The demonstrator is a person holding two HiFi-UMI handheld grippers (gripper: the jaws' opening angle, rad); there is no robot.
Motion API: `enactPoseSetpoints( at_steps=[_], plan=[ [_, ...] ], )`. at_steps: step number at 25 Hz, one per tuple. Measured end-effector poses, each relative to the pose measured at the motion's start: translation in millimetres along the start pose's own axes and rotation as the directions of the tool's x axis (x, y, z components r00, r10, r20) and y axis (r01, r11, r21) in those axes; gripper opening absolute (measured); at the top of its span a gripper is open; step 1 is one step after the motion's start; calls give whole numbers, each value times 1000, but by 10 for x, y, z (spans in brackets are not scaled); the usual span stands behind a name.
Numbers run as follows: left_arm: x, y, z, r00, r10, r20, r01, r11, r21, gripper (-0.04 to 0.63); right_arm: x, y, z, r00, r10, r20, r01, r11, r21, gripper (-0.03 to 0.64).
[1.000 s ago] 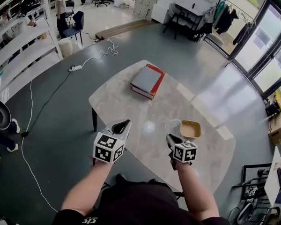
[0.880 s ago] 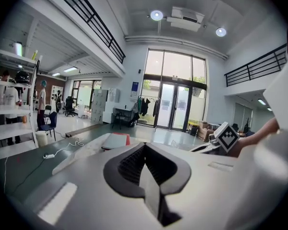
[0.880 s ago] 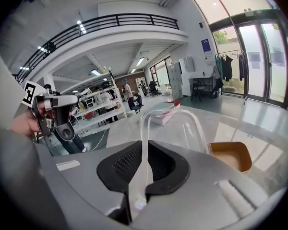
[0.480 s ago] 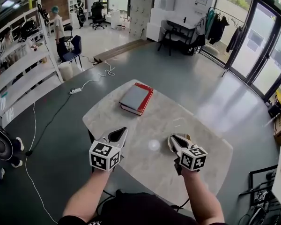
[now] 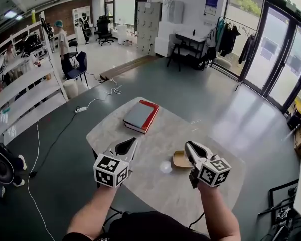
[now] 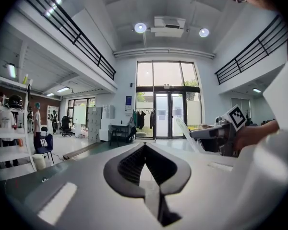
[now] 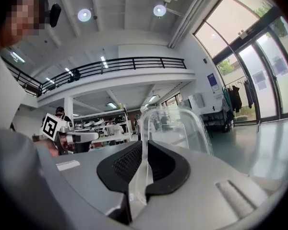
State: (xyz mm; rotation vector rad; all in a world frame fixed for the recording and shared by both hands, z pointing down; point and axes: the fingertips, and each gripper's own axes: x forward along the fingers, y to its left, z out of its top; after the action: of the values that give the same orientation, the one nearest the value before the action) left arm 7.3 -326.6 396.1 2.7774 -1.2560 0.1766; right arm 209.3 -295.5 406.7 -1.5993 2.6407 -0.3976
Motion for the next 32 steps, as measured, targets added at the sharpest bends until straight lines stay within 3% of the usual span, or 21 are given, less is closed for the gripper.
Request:
enactPoseSetpoints(
  at_steps=[10,32],
  plan=[
    [-79,-93,246,999,-16,40,14,999,50,3,-127,231,502,991,46,124,-40,998,-53,49],
    [-208,35,236,999,7,45,-8,1000,21,3,-36,461,515,990,58,125,-44,993,-111,29]
  ],
)
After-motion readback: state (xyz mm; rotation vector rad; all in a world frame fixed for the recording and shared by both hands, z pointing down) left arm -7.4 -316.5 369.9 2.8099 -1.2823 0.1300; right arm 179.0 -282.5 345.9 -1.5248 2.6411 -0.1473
